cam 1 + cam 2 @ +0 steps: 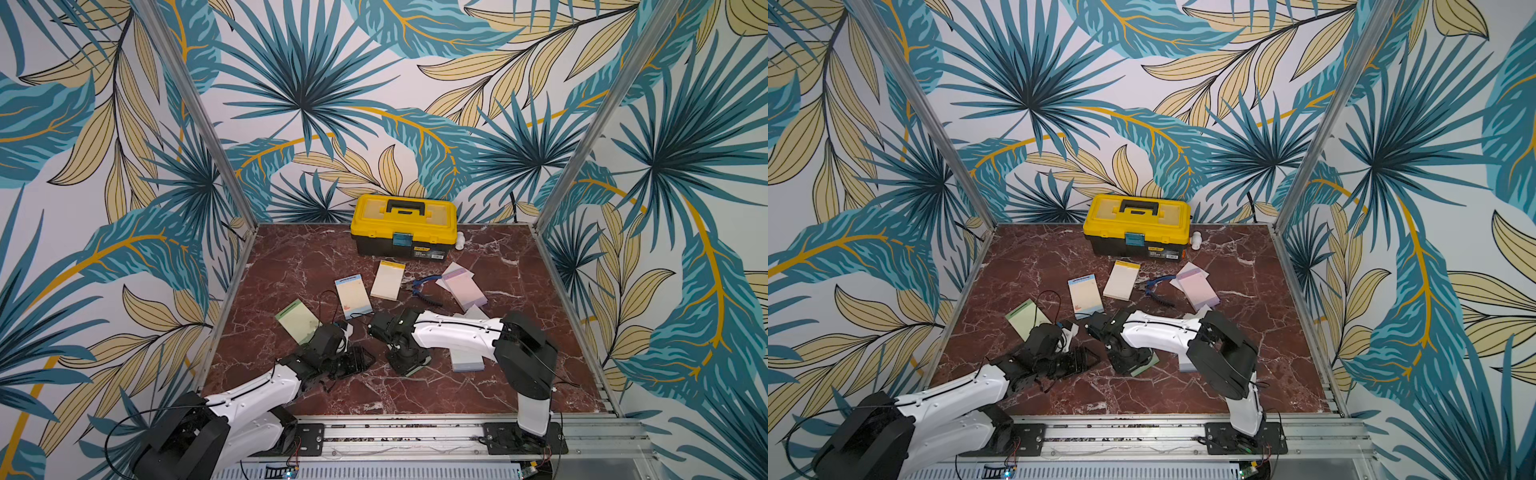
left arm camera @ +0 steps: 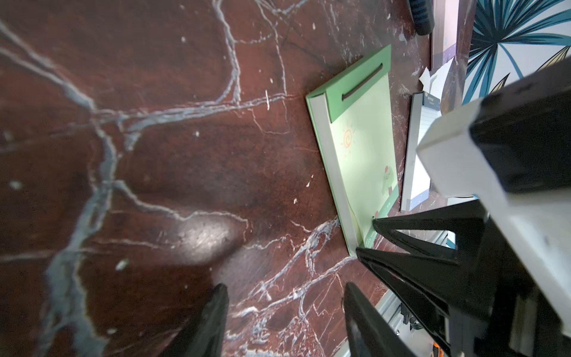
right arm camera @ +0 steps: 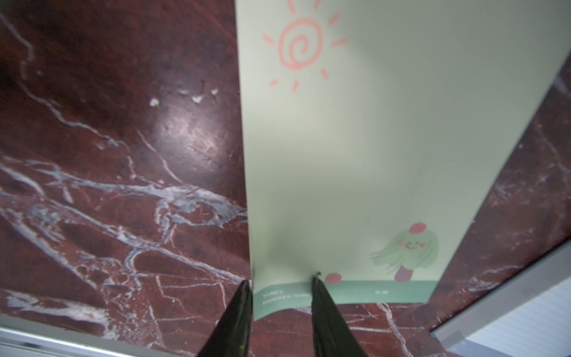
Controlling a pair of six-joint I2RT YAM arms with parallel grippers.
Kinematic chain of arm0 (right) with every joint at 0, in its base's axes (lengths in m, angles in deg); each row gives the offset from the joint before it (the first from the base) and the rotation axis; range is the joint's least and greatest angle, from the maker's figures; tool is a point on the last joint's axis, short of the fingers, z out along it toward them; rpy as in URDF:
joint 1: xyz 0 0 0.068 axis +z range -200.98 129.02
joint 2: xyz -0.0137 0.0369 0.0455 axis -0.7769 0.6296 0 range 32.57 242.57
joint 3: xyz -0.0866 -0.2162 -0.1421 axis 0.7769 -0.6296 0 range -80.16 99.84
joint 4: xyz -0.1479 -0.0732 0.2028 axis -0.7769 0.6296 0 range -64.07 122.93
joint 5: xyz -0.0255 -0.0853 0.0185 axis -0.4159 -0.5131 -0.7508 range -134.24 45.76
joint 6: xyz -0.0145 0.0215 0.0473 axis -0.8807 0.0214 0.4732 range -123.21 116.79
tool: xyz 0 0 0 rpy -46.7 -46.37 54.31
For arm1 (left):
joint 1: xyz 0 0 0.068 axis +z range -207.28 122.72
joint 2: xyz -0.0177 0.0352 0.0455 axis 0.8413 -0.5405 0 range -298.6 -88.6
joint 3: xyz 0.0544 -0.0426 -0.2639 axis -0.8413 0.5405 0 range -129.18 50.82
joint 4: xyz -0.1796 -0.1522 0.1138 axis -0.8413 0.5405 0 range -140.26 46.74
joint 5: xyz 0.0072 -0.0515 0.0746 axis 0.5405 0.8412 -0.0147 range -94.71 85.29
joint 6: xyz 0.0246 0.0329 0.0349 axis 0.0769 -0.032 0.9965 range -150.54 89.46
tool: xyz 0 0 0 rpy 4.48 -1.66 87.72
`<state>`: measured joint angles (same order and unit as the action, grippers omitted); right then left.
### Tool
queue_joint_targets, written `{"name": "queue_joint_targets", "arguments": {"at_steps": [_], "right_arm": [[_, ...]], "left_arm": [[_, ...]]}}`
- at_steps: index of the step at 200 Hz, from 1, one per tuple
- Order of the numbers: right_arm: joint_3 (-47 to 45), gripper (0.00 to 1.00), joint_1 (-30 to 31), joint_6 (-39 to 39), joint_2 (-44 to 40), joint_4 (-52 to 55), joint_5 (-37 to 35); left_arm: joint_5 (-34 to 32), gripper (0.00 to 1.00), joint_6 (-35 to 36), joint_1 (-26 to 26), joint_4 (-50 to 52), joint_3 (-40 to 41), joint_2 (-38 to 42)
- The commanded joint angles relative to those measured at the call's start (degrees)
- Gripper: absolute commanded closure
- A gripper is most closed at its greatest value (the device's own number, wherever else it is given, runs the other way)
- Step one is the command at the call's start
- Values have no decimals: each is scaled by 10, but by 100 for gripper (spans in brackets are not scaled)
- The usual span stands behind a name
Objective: Tear off pages from different memo pads
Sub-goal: Pick up the memo pad from the center of the board.
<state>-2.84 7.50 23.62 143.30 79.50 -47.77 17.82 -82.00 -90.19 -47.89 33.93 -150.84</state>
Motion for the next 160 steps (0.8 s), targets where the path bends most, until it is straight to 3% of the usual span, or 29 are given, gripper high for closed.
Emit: {"name": "queue_joint_targets", "arguments": {"at_steps": [1, 141, 160], "right_arm": [[8, 68, 2, 6, -2, 14, -21], [6, 92, 2, 7, -3, 9, -14], [6, 100, 2, 6, -3, 12, -16]], "left_arm": [[4, 39, -1, 3, -11, 10, 8], [3, 39, -4, 4, -21, 18, 11], [4, 39, -4, 4, -20, 18, 11]]}}
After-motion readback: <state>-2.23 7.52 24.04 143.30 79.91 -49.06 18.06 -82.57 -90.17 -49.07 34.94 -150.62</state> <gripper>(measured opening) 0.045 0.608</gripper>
